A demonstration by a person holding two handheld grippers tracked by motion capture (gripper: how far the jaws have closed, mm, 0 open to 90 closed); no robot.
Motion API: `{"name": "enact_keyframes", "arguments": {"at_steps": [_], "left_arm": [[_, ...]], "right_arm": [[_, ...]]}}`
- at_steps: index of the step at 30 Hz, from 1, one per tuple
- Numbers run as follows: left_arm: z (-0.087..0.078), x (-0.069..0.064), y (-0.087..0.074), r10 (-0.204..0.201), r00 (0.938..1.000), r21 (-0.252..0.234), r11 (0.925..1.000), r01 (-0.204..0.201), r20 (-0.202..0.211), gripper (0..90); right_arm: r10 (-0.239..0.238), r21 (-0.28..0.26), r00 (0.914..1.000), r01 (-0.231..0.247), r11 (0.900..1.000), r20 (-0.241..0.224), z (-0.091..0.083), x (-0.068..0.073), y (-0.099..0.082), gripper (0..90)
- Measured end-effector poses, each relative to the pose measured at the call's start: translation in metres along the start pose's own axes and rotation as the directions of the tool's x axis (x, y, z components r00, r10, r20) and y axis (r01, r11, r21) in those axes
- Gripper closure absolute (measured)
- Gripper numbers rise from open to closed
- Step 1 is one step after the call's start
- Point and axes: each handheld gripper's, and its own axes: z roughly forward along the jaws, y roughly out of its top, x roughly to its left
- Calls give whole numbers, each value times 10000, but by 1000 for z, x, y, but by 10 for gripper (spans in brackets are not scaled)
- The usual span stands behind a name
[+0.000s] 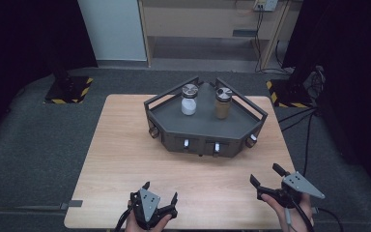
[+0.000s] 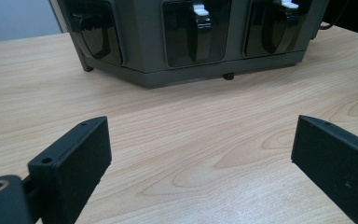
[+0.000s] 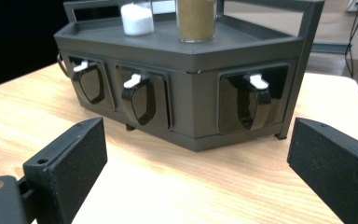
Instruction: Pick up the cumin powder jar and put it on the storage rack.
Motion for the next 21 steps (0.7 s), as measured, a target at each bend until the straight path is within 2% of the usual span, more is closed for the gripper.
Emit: {"name": "enact_keyframes", "arguments": {"at_steps": [1, 5, 9, 14, 21], "left_arm": [[0, 0, 0, 15, 10000, -13, 10000, -15, -4, 39], [-1, -1, 0, 26, 10000, -46, 10000, -26, 26, 39], [-1, -2, 0, 69, 9999, -120, 9999, -68, 100, 38], [-1, -2, 0, 54, 9999, -188, 9998, -52, 89, 38], [-2, -3, 0, 82, 9999, -246, 9997, -79, 107, 37]], "right_arm": [[75, 131, 9999, -73, 9999, -136, 1, -3, 1, 51], [232, 6, 9997, -232, 9997, -88, 2, -4, -2, 46], [210, 142, 9996, -208, 9997, -186, 3, -4, -4, 46], [292, 27, 9996, -292, 9996, -36, 1, -1, -4, 40], [267, 72, 9996, -266, 9996, -118, -1, 1, 0, 40]]}}
